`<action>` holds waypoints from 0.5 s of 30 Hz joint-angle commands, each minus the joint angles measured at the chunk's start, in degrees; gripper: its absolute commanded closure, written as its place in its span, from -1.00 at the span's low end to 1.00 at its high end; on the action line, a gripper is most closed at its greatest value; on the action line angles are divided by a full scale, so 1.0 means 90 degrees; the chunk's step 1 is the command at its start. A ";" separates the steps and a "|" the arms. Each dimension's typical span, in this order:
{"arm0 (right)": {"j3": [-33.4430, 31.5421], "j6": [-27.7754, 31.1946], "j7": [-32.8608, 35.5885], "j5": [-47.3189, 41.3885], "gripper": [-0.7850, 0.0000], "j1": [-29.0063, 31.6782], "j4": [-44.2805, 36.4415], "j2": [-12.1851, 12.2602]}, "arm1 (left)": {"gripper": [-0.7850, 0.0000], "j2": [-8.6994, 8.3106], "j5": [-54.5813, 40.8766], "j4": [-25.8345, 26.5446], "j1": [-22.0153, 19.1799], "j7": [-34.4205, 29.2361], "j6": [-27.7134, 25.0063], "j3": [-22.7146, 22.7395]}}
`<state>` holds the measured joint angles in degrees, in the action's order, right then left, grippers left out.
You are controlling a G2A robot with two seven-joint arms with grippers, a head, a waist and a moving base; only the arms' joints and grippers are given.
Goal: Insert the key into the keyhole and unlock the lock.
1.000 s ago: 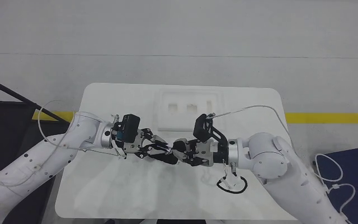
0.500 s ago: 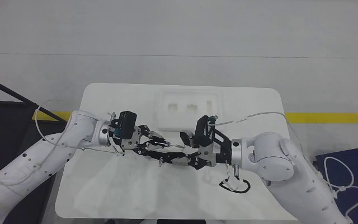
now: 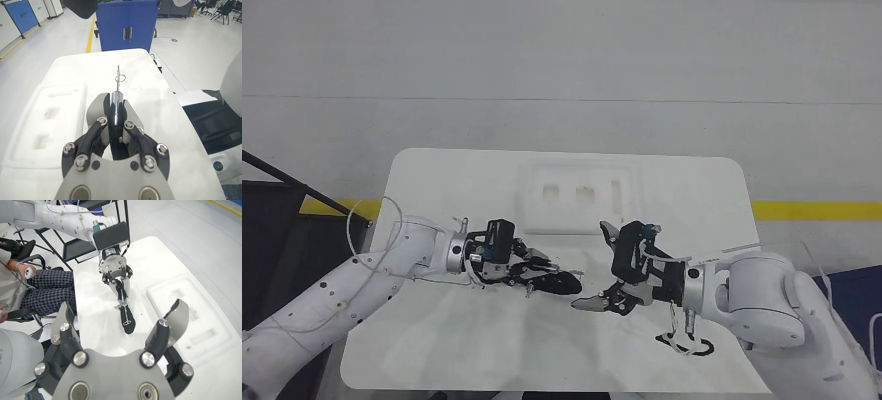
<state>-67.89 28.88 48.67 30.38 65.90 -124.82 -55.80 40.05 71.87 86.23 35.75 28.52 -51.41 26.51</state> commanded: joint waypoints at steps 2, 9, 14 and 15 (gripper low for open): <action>-0.0063 0.0033 -0.0006 0.0009 -1.00 0.0086 -0.0012 0.0019 | 1.00 0.0211 0.0135 -0.0135 -0.0044 -0.0077 0.0074 -0.0136; -0.0155 0.0051 0.0034 0.0080 -1.00 0.0160 0.0005 0.0052 | -1.00 0.0594 0.0339 -0.0519 -0.0215 -0.0115 -0.0305 -0.0322; -0.0133 0.0143 0.0097 0.0031 -1.00 0.0063 0.0121 0.0062 | -1.00 0.0719 0.0441 -0.0689 -0.0325 0.0324 -0.0570 -0.0206; -0.0115 0.0179 0.0101 0.0001 -1.00 0.0014 0.0157 0.0060 | -1.00 0.0720 0.0473 -0.0724 -0.0363 0.0466 -0.0643 -0.0140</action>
<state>-69.08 30.18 49.54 30.64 66.49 -123.75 -55.24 46.52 75.80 80.05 32.84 31.19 -56.46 24.62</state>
